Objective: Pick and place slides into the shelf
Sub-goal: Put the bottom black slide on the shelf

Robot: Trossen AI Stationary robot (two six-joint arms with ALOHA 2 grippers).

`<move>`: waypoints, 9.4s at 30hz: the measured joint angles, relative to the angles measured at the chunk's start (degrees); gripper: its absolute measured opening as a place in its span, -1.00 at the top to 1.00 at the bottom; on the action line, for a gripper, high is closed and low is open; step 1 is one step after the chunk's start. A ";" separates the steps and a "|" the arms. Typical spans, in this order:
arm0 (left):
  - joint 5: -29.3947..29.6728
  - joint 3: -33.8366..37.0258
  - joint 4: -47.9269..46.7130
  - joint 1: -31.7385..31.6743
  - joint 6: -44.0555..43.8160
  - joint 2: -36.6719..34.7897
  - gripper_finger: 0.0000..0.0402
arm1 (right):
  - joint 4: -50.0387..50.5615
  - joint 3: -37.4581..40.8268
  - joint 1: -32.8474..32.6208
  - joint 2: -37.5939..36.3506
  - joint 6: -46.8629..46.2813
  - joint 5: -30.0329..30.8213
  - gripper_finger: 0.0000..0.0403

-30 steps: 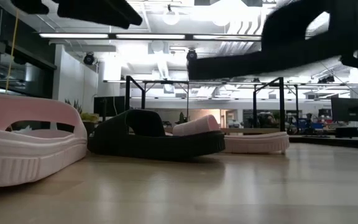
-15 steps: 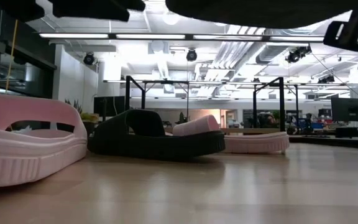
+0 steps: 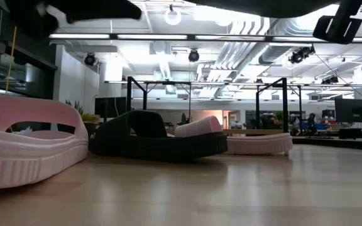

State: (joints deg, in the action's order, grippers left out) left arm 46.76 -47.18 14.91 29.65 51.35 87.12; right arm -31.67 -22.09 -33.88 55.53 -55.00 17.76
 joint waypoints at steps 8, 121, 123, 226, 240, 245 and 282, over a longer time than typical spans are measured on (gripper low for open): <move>2.76 0.00 8.47 0.00 8.31 2.95 -0.05 | -1.79 0.00 0.56 1.96 0.04 -0.89 1.00; 8.76 -0.04 7.63 -0.07 4.85 2.84 0.75 | 45.93 -20.52 0.07 -0.60 39.10 23.57 0.41; 8.75 -0.04 7.64 -0.07 4.42 2.84 0.75 | 51.19 -24.77 -1.08 3.46 38.15 27.47 0.41; 8.30 -0.02 4.10 -3.89 -1.77 2.95 0.72 | 98.70 -79.49 16.73 55.71 33.84 33.53 0.46; 7.61 -0.02 4.14 -3.89 -1.68 2.95 0.72 | 104.34 -79.65 18.35 55.73 27.94 24.53 0.53; 7.67 -0.02 4.04 -3.89 -1.68 2.95 0.72 | 103.55 -79.64 19.74 55.73 31.01 21.74 0.39; 8.10 0.00 4.38 -3.82 -2.54 2.96 0.72 | 100.64 -79.47 24.50 55.58 32.49 12.47 0.97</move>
State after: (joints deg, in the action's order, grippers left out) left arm 54.86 -47.18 19.29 25.82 48.82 90.07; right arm 68.97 -101.56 -9.39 111.11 -22.51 30.23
